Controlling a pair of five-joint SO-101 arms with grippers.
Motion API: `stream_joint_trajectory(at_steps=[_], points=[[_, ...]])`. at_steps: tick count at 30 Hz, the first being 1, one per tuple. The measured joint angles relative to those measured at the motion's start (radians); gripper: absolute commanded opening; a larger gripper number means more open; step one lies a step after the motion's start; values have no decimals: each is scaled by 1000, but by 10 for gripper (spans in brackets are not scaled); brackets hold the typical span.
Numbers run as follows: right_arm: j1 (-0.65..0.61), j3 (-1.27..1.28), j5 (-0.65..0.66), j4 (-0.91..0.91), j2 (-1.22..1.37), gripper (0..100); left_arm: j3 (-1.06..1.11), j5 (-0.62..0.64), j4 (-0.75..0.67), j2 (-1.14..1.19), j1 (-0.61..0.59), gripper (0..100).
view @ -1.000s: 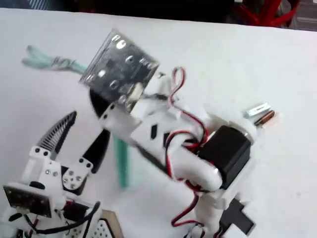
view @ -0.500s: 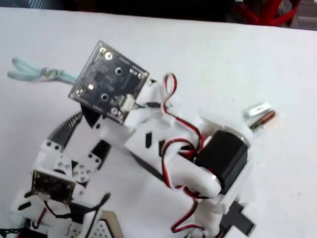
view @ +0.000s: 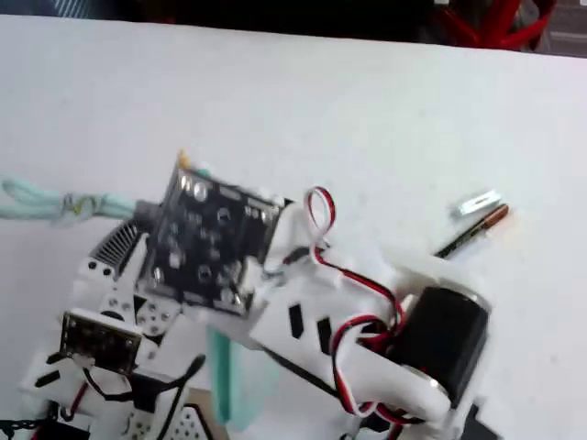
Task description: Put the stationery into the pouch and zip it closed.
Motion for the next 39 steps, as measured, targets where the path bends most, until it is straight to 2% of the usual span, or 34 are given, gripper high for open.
stream_joint_trajectory(at_steps=[5, 8, 11, 15, 17, 22, 30, 39], points=[[130, 15, 20, -68, 2, 21, 0, -11, 110, 0, 0, 246], [183, 14, -14, -135, 23, 21, 0, -86, 183, 0, 0, 246], [187, 15, -25, -169, 80, 21, 0, -146, 216, 0, 2, 251], [180, 15, -26, -173, 141, 21, 3, -160, 216, 0, 21, 355], [158, 15, -26, -173, 149, 21, 5, -161, 216, 0, 52, 373], [74, 15, -25, -133, 149, 21, 5, -37, 192, 0, 77, 373], [64, 15, -25, -112, 80, 21, 5, 158, 176, 0, 75, 373], [109, 18, -26, -15, 44, 21, 5, 155, 235, 0, -54, 413]])
